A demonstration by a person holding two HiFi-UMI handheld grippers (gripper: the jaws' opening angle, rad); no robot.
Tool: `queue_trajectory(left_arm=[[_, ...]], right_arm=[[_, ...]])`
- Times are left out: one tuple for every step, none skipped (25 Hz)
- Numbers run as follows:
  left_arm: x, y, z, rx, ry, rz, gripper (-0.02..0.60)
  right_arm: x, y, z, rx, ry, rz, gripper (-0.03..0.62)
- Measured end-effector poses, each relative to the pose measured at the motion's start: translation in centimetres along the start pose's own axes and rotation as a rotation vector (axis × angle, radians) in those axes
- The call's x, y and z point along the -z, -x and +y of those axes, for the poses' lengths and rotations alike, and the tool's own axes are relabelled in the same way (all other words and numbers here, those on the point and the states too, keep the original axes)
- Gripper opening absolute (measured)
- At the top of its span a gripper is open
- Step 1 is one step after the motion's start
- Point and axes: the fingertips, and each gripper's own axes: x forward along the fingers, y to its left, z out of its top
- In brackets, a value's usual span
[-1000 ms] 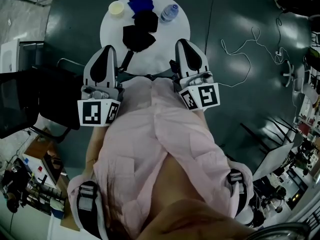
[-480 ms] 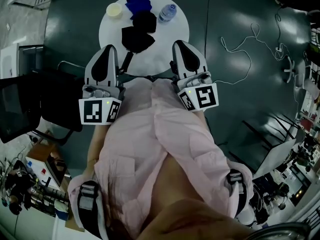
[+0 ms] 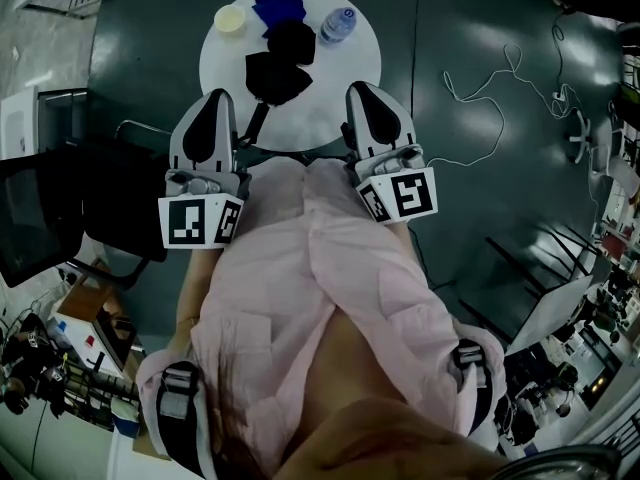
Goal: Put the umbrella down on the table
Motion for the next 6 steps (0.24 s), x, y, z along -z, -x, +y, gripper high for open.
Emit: queue_trajectory(left_arm=[[0.07, 0.02, 0.05, -0.001, 0.000, 0.002, 0.018], [0.16, 0.05, 0.08, -0.002, 0.000, 0.003, 0.018], [0.26, 0.08, 0.08, -0.003, 0.000, 0.005, 0.018], [0.37, 0.10, 0.08, -0.004, 0.001, 0.007, 0.018], [0.47, 0.13, 0.08, -0.005, 0.000, 0.010, 0.018], [0.58, 0.16, 0.08, -0.006, 0.000, 0.012, 0.018]], right_arm=[[0.04, 0.00, 0.02, 0.001, 0.000, 0.002, 0.032], [0.08, 0.02, 0.02, 0.002, 0.001, 0.004, 0.032], [0.14, 0.05, 0.00, 0.004, 0.002, 0.006, 0.032], [0.19, 0.08, -0.02, 0.005, 0.003, 0.008, 0.032], [0.24, 0.12, -0.03, 0.006, 0.004, 0.010, 0.032], [0.29, 0.15, -0.05, 0.007, 0.005, 0.012, 0.032]])
